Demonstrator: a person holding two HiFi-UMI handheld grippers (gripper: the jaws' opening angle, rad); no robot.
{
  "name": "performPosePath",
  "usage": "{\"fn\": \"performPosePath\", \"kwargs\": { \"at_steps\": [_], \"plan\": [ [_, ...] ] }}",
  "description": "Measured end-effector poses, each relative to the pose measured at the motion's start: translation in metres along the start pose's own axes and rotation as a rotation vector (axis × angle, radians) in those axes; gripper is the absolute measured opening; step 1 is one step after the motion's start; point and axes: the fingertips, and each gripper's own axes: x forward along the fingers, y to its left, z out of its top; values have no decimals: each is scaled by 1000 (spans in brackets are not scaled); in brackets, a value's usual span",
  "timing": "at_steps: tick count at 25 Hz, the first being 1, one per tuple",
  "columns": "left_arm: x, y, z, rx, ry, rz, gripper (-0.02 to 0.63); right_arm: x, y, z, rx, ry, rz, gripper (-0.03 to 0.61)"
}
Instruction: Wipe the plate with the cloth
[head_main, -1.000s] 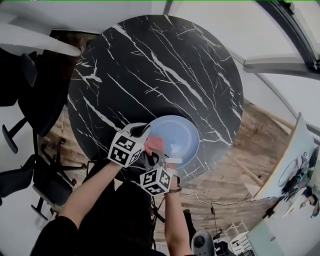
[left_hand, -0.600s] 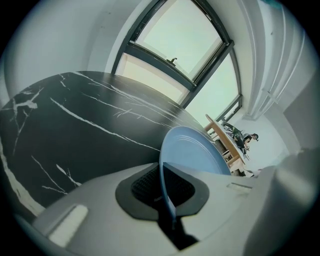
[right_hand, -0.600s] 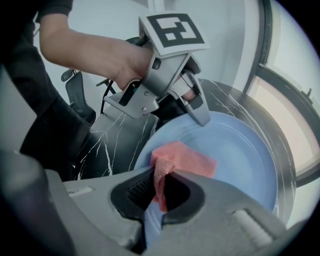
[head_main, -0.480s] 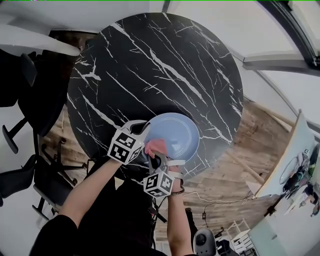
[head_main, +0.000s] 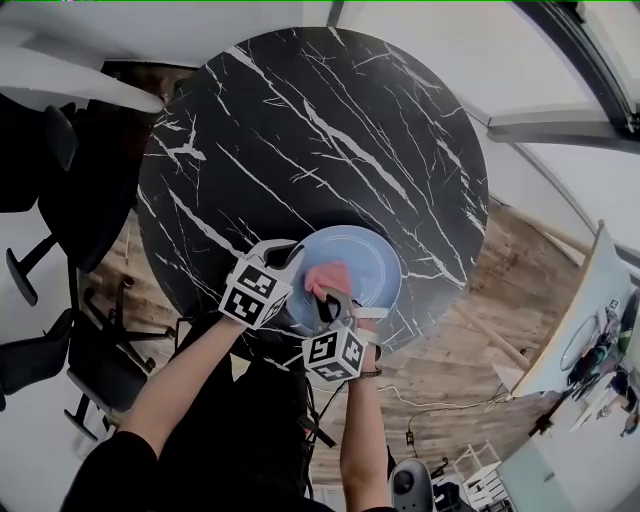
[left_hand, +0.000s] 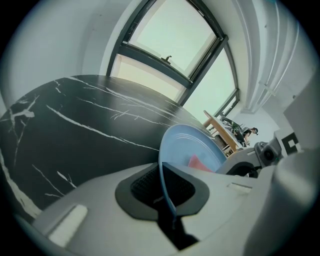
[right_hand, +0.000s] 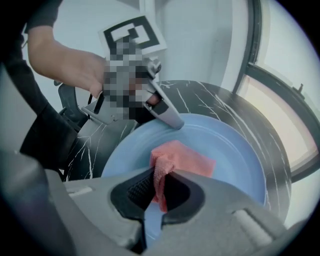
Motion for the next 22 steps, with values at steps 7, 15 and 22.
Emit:
{"fn": "performPosePath", "kwargs": {
  "at_steps": [7,15,22],
  "plan": [
    [1,0,2,6,0,0,20,6,-30,3,43,-10,-39,17],
    [0,0,0,-22,2,1,18,5,-77,10,146,-15,-114,17],
    [0,1,0,-32,-3,8,18,-1,-109,5,259,-15,-190,17]
  ]
}}
